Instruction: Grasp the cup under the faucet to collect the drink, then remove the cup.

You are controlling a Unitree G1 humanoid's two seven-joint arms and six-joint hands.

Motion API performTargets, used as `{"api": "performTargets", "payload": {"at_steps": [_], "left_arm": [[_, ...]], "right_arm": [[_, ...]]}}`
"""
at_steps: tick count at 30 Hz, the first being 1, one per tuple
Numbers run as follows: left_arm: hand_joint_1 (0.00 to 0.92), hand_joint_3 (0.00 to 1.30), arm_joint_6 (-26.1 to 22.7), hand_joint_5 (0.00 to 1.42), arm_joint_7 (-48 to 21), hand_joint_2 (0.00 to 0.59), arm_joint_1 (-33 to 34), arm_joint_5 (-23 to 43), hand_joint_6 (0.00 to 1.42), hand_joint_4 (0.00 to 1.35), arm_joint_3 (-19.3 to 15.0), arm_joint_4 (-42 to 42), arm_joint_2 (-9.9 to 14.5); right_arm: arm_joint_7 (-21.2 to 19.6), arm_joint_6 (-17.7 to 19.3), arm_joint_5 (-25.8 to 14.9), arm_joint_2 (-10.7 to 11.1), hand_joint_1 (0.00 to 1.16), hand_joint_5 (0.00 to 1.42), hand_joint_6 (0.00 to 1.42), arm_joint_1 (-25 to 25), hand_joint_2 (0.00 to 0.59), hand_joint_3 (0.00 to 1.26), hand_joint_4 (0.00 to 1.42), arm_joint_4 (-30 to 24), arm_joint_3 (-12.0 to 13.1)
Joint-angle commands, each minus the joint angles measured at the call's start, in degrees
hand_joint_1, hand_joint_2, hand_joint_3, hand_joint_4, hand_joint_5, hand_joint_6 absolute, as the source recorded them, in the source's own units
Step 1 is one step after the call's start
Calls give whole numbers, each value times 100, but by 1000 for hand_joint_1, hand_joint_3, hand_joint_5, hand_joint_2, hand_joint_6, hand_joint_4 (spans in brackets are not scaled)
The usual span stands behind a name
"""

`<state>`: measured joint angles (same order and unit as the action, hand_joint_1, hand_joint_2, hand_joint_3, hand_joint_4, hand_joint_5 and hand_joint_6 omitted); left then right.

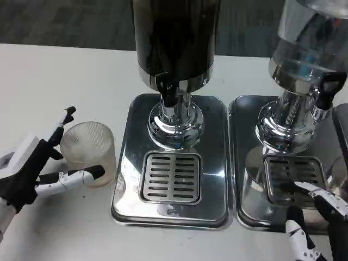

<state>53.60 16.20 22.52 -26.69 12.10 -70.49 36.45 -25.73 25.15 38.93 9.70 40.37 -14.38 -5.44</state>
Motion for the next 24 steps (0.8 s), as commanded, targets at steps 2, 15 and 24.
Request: {"api": "performTargets", "payload": {"at_steps": [2, 15, 24], "left_arm": [[321, 126, 73, 448, -130, 83, -62, 130, 649, 173, -13, -68, -168], [316, 198, 34, 509, 256, 107, -78, 97, 719, 238, -21, -42, -291], [322, 310, 210, 651, 712, 123, -193, 79, 864, 380, -77, 46, -194]], "right_arm": [[114, 54, -226, 41, 214, 272, 181, 75, 460, 406, 316, -93, 103], [254, 60, -268, 29, 208, 287, 166, 162, 458, 406, 323, -216, 112], [304, 79, -291, 17, 208, 287, 163, 87, 459, 406, 332, -180, 82]]}}
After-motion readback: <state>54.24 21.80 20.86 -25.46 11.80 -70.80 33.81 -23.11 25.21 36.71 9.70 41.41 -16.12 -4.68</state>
